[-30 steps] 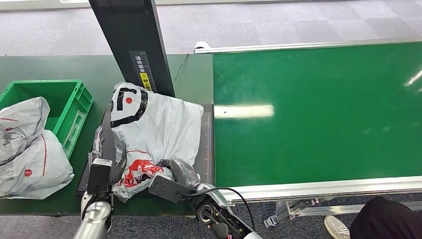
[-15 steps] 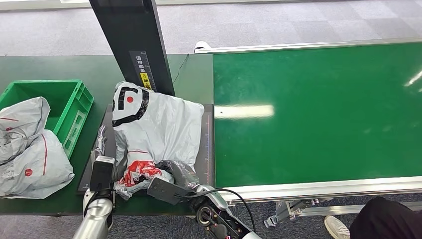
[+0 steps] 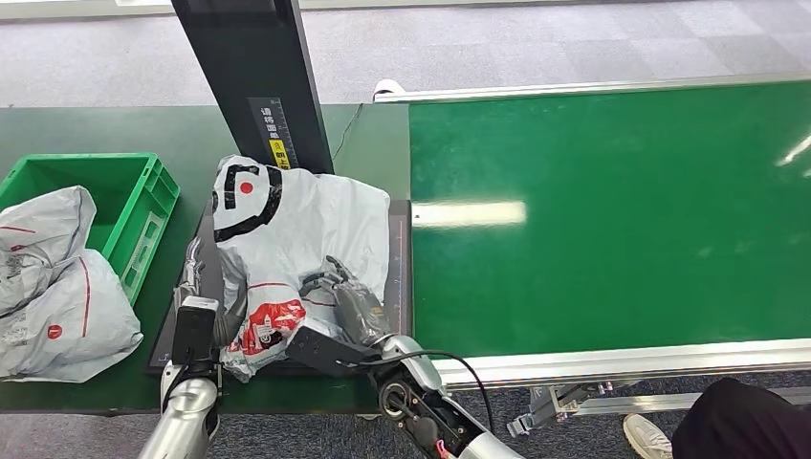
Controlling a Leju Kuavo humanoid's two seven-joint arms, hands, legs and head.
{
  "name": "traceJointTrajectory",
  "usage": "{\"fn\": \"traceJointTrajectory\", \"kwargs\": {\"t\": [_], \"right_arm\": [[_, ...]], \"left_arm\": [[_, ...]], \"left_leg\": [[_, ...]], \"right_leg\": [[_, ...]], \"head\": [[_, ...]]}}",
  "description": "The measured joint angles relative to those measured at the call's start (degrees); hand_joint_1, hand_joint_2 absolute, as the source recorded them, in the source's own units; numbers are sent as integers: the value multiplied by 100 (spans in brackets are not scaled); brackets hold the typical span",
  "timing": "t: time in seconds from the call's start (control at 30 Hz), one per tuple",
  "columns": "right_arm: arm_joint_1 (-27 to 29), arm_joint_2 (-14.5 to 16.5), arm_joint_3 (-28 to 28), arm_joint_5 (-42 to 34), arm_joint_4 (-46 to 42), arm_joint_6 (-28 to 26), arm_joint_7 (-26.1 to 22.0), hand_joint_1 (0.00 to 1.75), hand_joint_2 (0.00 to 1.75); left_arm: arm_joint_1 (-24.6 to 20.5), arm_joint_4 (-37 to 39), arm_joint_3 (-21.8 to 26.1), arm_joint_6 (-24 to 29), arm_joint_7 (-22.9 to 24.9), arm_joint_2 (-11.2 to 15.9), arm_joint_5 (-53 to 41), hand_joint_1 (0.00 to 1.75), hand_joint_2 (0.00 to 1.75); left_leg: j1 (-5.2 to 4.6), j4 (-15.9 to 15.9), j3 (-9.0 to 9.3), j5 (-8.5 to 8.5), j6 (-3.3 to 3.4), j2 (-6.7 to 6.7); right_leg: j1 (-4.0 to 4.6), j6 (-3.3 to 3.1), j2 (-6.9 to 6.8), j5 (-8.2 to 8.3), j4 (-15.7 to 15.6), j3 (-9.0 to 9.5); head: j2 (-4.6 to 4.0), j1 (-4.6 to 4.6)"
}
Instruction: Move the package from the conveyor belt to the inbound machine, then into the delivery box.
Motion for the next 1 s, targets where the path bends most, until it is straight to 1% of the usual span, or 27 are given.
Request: {"fn": "traceJointTrajectory", "kwargs": {"t": [0.1,0.27,0.63,0.7,0.83,1.0], "right_arm": [[-75,-117,-58,84,-392,-211,21,0,0],[-111,-319,-173,162,-1072,-256,91,0,0],[-88,-496,-229,295,-1635,-313,131,0,0],[-43,-554,-276,433,-1915,-332,192,0,0],[110,-721,-431,867,-2683,-307,465,0,0],[431,-957,-815,1321,-3506,-294,685,0,0]], "left_arm": [[14,-5,1,49,-1,25,40,0,175],[57,-51,4,88,-1,72,72,0,175],[97,-117,4,102,-1,109,72,0,175],[153,-167,7,129,-1,120,69,0,175],[342,-373,75,180,-1,146,-8,0,175],[673,-1008,351,201,-3,185,-220,0,175]], "left_leg": [[0,0,0,0,0,0],[0,0,0,0,0,0],[0,0,0,0,0,0],[0,0,0,0,0,0],[0,0,0,0,0,0],[0,0,-1,-1,0,0]], "right_leg": [[0,0,0,0,0,0],[0,0,0,0,0,0],[0,0,0,0,1,0],[0,0,0,0,1,0],[0,0,0,0,0,-1],[0,1,0,0,-2,-1]], "head": [[1,0],[2,-1],[0,-1],[1,-1],[0,-1],[0,0]]}}
